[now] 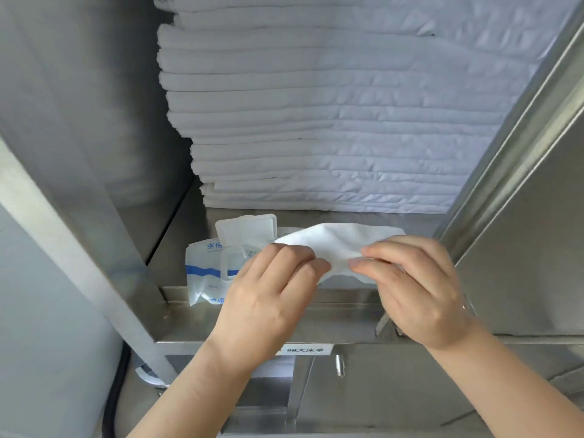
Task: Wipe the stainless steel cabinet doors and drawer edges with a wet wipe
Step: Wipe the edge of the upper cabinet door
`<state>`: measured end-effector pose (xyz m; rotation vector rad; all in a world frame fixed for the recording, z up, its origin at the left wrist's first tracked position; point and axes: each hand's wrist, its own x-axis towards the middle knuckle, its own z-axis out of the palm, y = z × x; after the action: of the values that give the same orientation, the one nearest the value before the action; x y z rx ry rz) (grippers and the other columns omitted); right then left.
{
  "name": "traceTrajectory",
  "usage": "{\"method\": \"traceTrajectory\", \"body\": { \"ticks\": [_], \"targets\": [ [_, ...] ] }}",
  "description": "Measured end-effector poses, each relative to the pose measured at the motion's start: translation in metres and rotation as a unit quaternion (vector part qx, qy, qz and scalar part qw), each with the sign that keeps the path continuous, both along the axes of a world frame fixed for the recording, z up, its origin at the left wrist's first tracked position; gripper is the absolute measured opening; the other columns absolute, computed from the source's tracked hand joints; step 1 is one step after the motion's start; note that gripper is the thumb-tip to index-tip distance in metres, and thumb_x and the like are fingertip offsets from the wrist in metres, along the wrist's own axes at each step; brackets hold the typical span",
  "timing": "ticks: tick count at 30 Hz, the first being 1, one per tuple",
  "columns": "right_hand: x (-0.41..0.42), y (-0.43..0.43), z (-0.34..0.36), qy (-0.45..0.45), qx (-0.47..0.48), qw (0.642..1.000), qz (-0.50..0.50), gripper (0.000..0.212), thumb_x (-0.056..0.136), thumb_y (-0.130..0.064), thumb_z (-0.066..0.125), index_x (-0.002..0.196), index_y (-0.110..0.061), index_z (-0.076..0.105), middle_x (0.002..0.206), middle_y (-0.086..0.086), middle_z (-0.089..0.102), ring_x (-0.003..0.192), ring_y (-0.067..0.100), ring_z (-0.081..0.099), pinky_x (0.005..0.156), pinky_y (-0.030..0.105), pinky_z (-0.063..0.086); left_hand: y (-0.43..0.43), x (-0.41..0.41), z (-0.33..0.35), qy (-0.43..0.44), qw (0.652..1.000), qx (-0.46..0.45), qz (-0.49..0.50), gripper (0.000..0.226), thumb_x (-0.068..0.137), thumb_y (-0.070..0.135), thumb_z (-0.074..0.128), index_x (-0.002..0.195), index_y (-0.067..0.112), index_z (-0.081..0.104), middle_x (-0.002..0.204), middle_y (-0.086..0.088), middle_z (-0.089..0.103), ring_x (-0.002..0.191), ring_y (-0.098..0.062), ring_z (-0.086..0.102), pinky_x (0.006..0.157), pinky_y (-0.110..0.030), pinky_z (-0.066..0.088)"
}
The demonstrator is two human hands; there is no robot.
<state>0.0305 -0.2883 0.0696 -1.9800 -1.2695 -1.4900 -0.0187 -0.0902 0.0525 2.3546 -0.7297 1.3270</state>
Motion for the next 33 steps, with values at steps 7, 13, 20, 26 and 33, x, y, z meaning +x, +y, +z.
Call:
{"method": "traceTrajectory", "body": {
  "ticks": [7, 13, 20, 26, 33],
  "targets": [
    [-0.004, -0.094, 0.041, -0.056, -0.083, 0.994, 0.05, 0.015, 0.082, 0.001, 0.068, 0.092, -0.01, 0.069, 0.101, 0.001, 0.06, 0.094, 0.017, 0.054, 0.071, 0.034, 0.05, -0.098, -0.019, 0.016, -0.046, 0.999, -0.022, 0.013, 0.032, 0.083, -0.007, 0.056, 0.108, 0.012, 0.055, 0.101, 0.0, 0.049, 0.079, -0.02, 0.046, 0.07, -0.029, 0.044],
    [0.001, -0.147, 0.077, -0.124, -0.164, 0.977, 0.064, 0.013, 0.08, 0.002, 0.067, 0.075, -0.007, 0.075, 0.094, 0.001, 0.062, 0.088, 0.019, 0.056, 0.071, 0.031, 0.049, -0.16, -0.025, 0.023, -0.068, 0.995, -0.059, 0.052, 0.034, 0.082, -0.007, 0.053, 0.111, 0.012, 0.056, 0.1, 0.0, 0.049, 0.076, -0.02, 0.044, 0.071, -0.027, 0.042],
    [0.027, -0.165, 0.102, -0.139, -0.259, 0.954, 0.063, 0.016, 0.078, 0.004, 0.064, 0.079, -0.007, 0.075, 0.077, 0.004, 0.068, 0.083, 0.02, 0.054, 0.071, 0.03, 0.05, -0.199, -0.013, 0.023, -0.016, 0.989, -0.108, 0.1, 0.049, 0.072, -0.01, 0.06, 0.113, 0.014, 0.052, 0.093, 0.002, 0.05, 0.07, -0.022, 0.045, 0.061, -0.033, 0.045],
    [0.037, -0.155, 0.106, -0.155, -0.273, 0.948, 0.048, 0.022, 0.089, 0.0, 0.054, 0.093, -0.009, 0.074, 0.079, 0.003, 0.066, 0.081, 0.021, 0.051, 0.074, 0.028, 0.045, -0.201, -0.004, 0.023, 0.007, 0.984, -0.142, 0.109, 0.048, 0.072, -0.009, 0.058, 0.113, 0.015, 0.051, 0.085, -0.003, 0.058, 0.069, -0.023, 0.049, 0.057, -0.036, 0.048],
    [0.033, -0.159, 0.098, -0.12, -0.296, 0.948, -0.013, 0.024, 0.092, -0.004, 0.05, 0.099, -0.009, 0.072, 0.093, 0.004, 0.067, 0.09, 0.021, 0.058, 0.08, 0.028, 0.046, -0.213, 0.004, 0.017, 0.052, 0.976, -0.19, 0.097, 0.055, 0.069, -0.012, 0.056, 0.119, 0.013, 0.051, 0.103, -0.008, 0.058, 0.08, -0.025, 0.058, 0.067, -0.029, 0.048]
  ]
}}
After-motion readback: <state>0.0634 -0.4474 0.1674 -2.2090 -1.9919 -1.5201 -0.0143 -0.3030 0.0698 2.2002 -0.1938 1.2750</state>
